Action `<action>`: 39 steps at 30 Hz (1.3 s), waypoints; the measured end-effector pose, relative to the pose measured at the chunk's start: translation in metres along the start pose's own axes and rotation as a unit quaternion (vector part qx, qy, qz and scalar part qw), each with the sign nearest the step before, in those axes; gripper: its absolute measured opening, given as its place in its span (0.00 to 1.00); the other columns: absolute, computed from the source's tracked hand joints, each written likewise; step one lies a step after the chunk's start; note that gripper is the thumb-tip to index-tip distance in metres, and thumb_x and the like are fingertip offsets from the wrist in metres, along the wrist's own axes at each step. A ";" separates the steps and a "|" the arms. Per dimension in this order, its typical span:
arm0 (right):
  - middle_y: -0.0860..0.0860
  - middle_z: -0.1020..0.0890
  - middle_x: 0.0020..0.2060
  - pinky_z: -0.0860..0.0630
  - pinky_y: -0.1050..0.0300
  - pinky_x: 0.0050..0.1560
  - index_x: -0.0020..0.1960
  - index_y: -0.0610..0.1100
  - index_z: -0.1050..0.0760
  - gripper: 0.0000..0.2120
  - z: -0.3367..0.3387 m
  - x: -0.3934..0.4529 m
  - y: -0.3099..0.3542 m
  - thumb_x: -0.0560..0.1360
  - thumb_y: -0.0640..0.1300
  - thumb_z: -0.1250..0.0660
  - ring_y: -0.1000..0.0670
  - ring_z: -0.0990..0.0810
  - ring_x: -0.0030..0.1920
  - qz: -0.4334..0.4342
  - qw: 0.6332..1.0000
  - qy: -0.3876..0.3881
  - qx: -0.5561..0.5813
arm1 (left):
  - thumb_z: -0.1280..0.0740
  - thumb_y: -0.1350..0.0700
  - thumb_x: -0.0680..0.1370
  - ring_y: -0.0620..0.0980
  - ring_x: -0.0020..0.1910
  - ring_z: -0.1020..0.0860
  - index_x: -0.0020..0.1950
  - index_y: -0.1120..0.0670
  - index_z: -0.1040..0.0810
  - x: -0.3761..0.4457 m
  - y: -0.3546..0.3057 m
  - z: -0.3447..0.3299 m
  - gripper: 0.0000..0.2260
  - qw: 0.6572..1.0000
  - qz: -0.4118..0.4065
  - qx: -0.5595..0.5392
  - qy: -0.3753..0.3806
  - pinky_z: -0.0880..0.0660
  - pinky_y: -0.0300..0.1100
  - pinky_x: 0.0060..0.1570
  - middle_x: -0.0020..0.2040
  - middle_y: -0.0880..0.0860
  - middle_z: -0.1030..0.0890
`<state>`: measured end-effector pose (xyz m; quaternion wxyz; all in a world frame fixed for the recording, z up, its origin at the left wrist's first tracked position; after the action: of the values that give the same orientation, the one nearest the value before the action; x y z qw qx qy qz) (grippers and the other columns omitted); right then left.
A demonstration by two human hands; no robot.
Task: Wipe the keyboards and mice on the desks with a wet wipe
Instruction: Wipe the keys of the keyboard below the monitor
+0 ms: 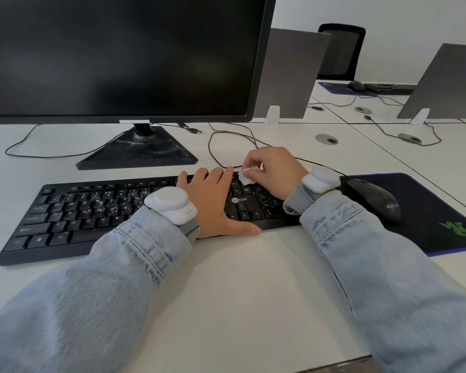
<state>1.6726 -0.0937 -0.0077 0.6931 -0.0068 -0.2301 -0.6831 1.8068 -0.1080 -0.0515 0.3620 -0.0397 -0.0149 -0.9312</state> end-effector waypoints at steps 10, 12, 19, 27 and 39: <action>0.59 0.27 0.33 0.25 0.54 0.44 0.38 0.49 0.23 0.05 0.021 -0.005 -0.047 0.72 0.43 0.31 0.49 0.23 0.41 -0.132 0.990 0.007 -0.057 | 0.56 0.14 0.54 0.53 0.76 0.40 0.82 0.50 0.53 0.001 0.001 -0.001 0.64 1.000 0.000 -0.002 0.012 0.45 0.62 0.75 0.79 0.46 0.41; 0.58 0.27 0.35 0.25 0.49 0.50 0.38 0.51 0.25 0.05 0.020 -0.003 -0.038 0.72 0.44 0.32 0.49 0.23 0.43 -0.109 0.992 -0.019 -0.053 | 0.56 0.14 0.54 0.53 0.76 0.40 0.82 0.50 0.53 0.001 0.001 -0.001 0.64 1.000 0.000 0.001 0.011 0.45 0.62 0.75 0.79 0.46 0.41; 0.58 0.23 0.37 0.25 0.47 0.51 0.41 0.52 0.23 0.02 0.003 0.000 -0.008 0.73 0.48 0.32 0.52 0.23 0.43 -0.033 0.999 -0.016 0.009 | 0.56 0.14 0.54 0.53 0.77 0.40 0.82 0.50 0.52 0.000 0.001 -0.001 0.63 1.000 0.000 0.003 0.009 0.45 0.62 0.75 0.80 0.46 0.42; 0.59 0.26 0.33 0.22 0.50 0.47 0.37 0.51 0.24 0.07 0.018 -0.003 -0.041 0.73 0.45 0.31 0.51 0.22 0.40 -0.115 0.993 0.010 -0.036 | 0.56 0.14 0.54 0.53 0.77 0.41 0.82 0.50 0.53 0.001 0.001 -0.001 0.64 1.000 -0.001 -0.001 0.019 0.46 0.61 0.75 0.80 0.46 0.42; 0.60 0.27 0.35 0.27 0.45 0.54 0.42 0.51 0.22 0.03 0.001 0.000 0.000 0.74 0.47 0.33 0.53 0.25 0.44 -0.028 1.000 -0.009 -0.003 | 0.56 0.14 0.54 0.53 0.76 0.40 0.82 0.50 0.52 0.000 0.000 0.000 0.63 1.000 -0.004 0.009 0.005 0.43 0.61 0.74 0.80 0.46 0.41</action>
<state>1.6724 -0.0935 -0.0064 0.6717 -0.0082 -0.2345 -0.7027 1.8067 -0.1085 -0.0517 0.3587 -0.0315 -0.0210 -0.9327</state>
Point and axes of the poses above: each hand's wrist, its own x-axis towards the middle knuckle, its own z-axis out of the back of the hand, y = z × x, the point moved 8 cm from there along x, towards the middle knuckle
